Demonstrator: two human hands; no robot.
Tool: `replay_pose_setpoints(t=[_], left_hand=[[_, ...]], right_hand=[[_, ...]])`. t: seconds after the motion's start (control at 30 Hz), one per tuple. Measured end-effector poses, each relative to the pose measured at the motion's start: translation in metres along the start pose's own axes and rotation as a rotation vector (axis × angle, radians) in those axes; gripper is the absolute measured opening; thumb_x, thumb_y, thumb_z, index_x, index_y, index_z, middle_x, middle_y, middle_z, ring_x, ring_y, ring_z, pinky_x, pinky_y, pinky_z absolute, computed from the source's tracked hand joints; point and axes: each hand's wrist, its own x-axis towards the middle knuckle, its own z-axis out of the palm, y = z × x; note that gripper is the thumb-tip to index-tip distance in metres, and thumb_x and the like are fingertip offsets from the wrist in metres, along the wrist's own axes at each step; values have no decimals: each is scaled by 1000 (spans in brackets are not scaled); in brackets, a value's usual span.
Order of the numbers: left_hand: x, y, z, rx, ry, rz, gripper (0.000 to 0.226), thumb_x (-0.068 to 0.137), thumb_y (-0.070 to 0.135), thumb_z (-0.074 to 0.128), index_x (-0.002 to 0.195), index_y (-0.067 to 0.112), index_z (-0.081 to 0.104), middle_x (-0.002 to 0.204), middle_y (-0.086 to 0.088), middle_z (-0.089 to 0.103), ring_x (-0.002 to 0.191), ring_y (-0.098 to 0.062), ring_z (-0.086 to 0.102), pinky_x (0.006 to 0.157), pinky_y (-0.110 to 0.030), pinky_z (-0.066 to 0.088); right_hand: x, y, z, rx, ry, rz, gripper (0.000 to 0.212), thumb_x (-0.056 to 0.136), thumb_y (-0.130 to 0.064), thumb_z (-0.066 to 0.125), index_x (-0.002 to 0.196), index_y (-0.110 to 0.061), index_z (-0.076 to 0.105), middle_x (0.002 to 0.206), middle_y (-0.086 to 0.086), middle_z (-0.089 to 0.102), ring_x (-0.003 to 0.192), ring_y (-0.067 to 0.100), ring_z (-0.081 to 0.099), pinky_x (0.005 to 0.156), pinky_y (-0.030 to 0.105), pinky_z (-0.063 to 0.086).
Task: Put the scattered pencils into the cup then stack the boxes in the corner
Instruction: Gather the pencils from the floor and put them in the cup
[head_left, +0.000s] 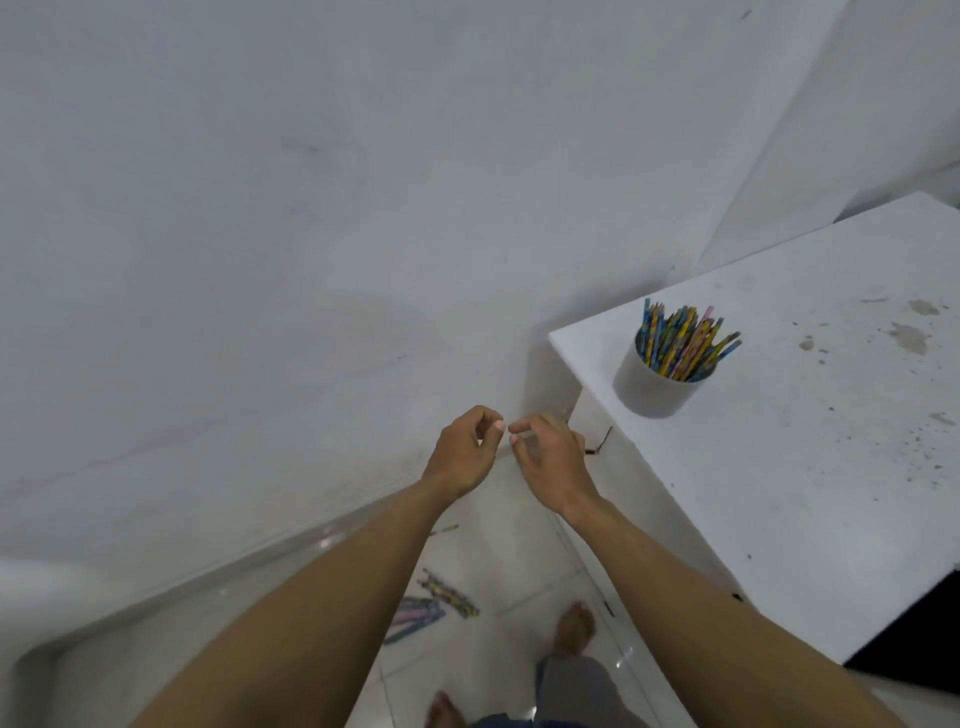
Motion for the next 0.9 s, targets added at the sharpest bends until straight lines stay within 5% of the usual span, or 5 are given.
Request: replay_pose_setpoints(t=[0.2,0.6,0.77,0.9], left_hand=[[-64,-55,-10,28,-60,-125,13,96,28,51,89,21,59,83,6,62,79,-13,55,67,-19,40],[-117,-139,8,58,5,-418,17,95,28,52,99,15,62,93,1,63,87,-15,55,76,-25,40],[-134,-193,30,81,-50,-490,14,96,24,51,100,12,59,88,4,59,87,-18,57,64,-16,34],[-132,-260,47,147,-117,-471,23,96,29,52,108,11,60,106,-4,66,98,-21,62,80,-30,48]], right_hand=[[-51,-8,54,-1,-212,37,21,98,-29,50,113,-22,63,117,-4,57,115,18,51,97,32,32],[-83,30,133,-130,-607,71,32,99,-30,48,128,-20,54,134,2,47,124,23,45,100,36,33],[-103,50,175,-137,-687,84,43,98,-30,49,139,-19,45,138,6,44,124,26,45,102,40,37],[-103,83,229,-143,-675,159,53,96,-34,51,145,-21,36,143,6,37,126,27,41,101,40,35]])
